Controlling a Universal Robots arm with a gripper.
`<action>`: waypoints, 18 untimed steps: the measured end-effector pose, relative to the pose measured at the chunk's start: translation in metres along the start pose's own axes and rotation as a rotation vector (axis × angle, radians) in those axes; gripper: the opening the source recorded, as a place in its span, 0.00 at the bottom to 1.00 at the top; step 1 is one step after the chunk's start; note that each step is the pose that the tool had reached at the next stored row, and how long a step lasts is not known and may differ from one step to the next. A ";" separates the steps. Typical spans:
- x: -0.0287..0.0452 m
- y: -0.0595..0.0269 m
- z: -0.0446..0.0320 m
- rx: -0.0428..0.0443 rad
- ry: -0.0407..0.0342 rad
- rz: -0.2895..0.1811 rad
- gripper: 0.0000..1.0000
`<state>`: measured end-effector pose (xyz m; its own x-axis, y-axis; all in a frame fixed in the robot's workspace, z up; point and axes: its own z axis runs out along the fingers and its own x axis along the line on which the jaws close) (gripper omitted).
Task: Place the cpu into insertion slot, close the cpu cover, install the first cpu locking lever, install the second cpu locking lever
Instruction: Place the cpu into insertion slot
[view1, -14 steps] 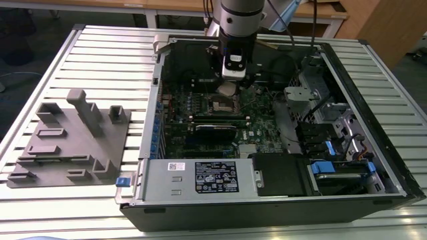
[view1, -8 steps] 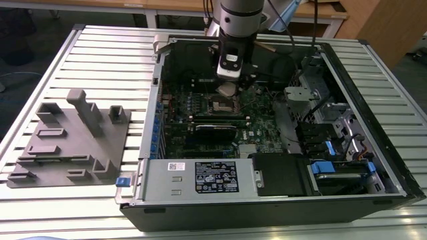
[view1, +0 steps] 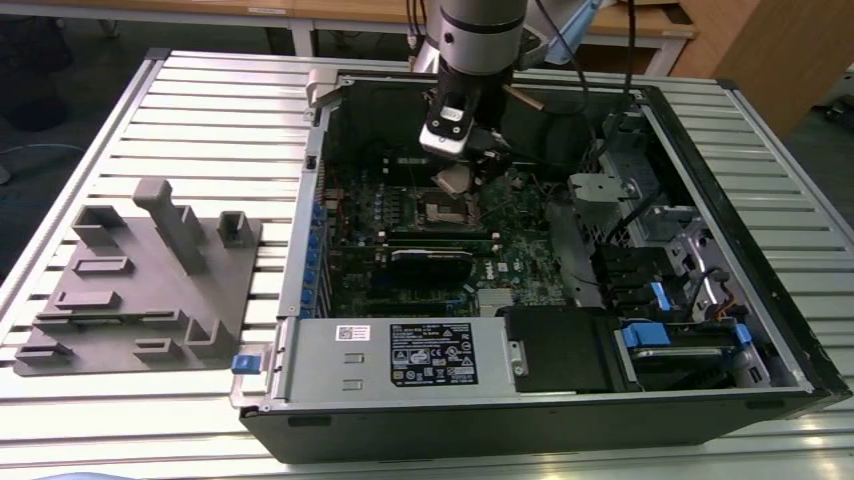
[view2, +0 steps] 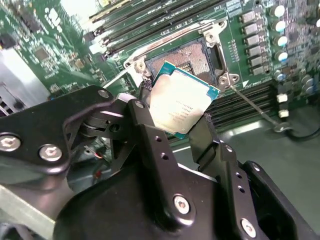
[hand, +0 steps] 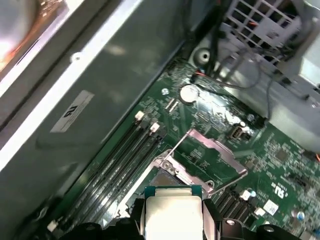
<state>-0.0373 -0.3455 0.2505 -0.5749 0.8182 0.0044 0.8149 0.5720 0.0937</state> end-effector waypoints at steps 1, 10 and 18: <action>0.0000 0.0000 0.0001 -0.0001 -0.0016 0.018 0.54; 0.0000 -0.0001 0.0013 -0.0008 -0.0170 0.181 0.54; 0.0000 -0.0002 0.0025 -0.0014 -0.0306 0.326 0.54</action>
<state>-0.0373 -0.3455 0.2480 -0.2817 0.9595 0.0044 0.9554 0.2800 0.0937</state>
